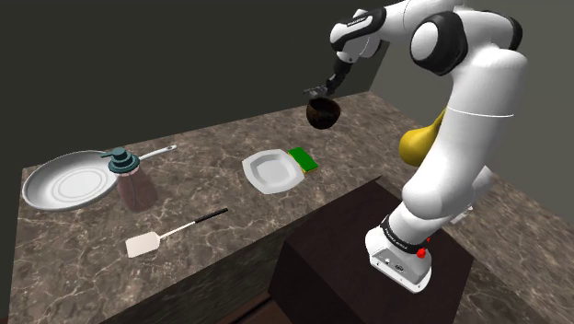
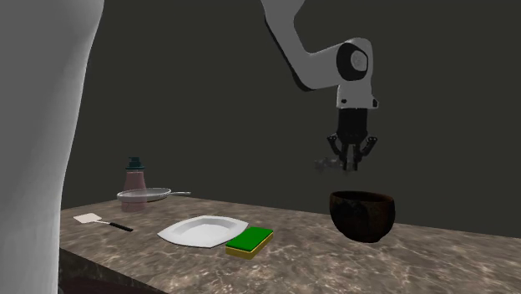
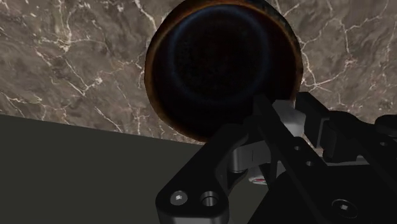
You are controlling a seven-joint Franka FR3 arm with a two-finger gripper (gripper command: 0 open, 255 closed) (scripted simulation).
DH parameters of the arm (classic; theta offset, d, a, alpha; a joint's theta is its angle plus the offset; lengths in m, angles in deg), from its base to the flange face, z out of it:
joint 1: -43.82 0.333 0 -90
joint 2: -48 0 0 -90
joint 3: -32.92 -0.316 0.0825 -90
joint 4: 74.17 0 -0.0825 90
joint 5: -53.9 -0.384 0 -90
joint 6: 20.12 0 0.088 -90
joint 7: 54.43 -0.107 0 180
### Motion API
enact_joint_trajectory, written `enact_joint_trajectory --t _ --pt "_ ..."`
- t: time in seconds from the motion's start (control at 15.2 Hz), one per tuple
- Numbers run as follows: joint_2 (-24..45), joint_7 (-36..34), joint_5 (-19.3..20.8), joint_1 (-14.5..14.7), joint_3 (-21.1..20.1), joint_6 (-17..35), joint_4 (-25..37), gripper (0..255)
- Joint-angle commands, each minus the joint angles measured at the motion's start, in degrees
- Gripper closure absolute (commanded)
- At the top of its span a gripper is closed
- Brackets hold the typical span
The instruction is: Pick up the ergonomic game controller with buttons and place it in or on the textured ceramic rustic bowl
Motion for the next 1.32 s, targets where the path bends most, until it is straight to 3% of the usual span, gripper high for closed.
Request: enact_joint_trajectory --t 0.0,0.26,1.25 --pt "1.9 2.6 -0.8 -2.0 0.5 -0.9 2.5 255" --pt "5.6 6.8 -2.1 -5.7 1.2 -3.4 7.9 255" --pt "10.0 8.7 -4.1 -6.2 0.1 4.2 4.6 255"
